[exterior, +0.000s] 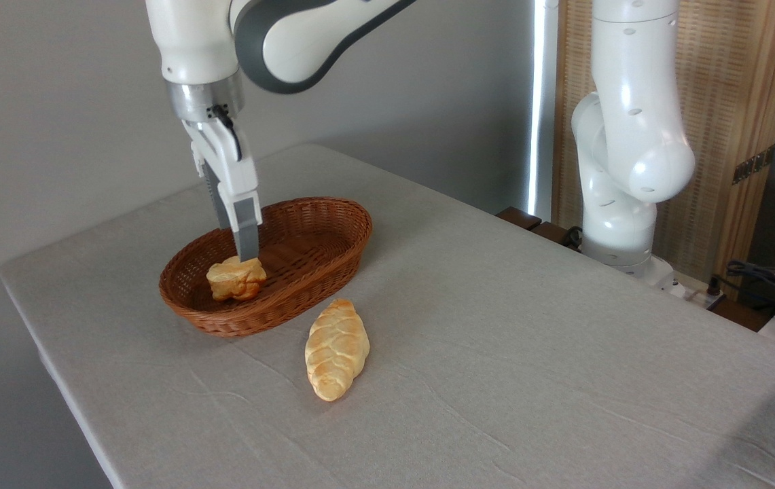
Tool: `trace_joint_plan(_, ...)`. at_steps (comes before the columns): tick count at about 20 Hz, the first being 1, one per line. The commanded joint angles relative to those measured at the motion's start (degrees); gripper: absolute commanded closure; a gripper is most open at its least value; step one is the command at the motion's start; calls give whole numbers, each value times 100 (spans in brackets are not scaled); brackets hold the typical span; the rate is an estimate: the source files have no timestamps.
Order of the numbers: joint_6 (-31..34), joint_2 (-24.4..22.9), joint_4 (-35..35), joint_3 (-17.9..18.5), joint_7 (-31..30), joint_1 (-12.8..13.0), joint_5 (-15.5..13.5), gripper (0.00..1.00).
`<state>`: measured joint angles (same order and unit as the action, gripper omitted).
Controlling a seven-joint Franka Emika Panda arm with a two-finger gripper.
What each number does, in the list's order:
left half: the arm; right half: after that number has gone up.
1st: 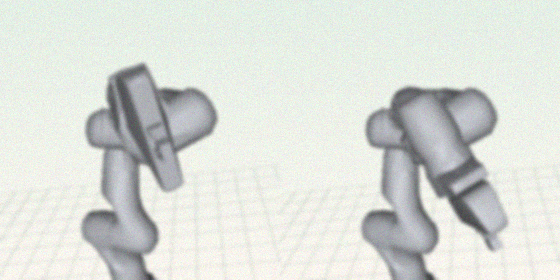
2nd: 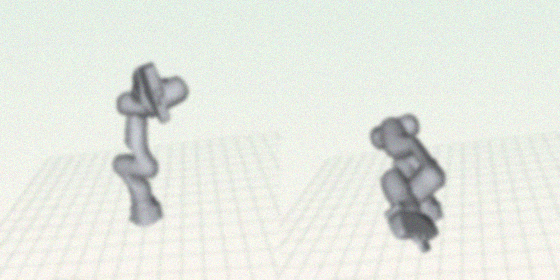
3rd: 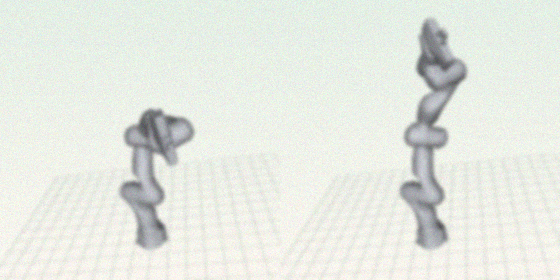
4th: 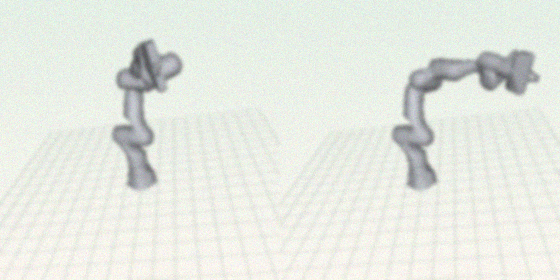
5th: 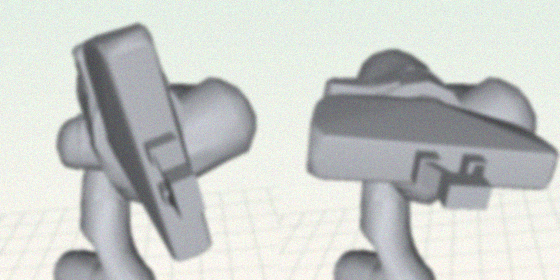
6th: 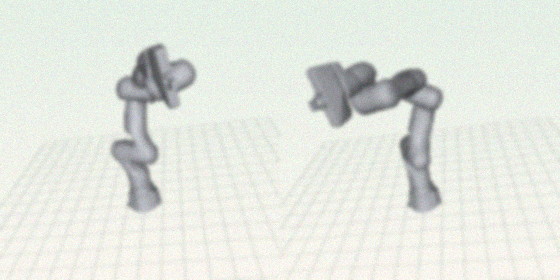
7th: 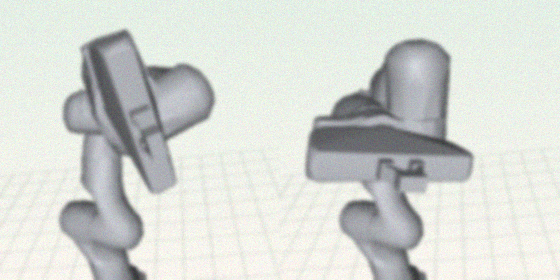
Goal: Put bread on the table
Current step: 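Lower the gripper into the basket onto the round bread roll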
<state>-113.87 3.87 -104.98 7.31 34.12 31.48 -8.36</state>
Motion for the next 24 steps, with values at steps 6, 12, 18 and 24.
trace_joint_plan(6, -558, 597, 39, -213, 7, -10, -16, 0)
trace_joint_plan(12, -567, 878, 47, -371, -11, -10, 511, 0)
trace_joint_plan(18, -575, 940, 56, -371, -2, -19, 765, 21)
trace_joint_plan(24, -567, 914, 65, -362, -19, -54, 749, 41)
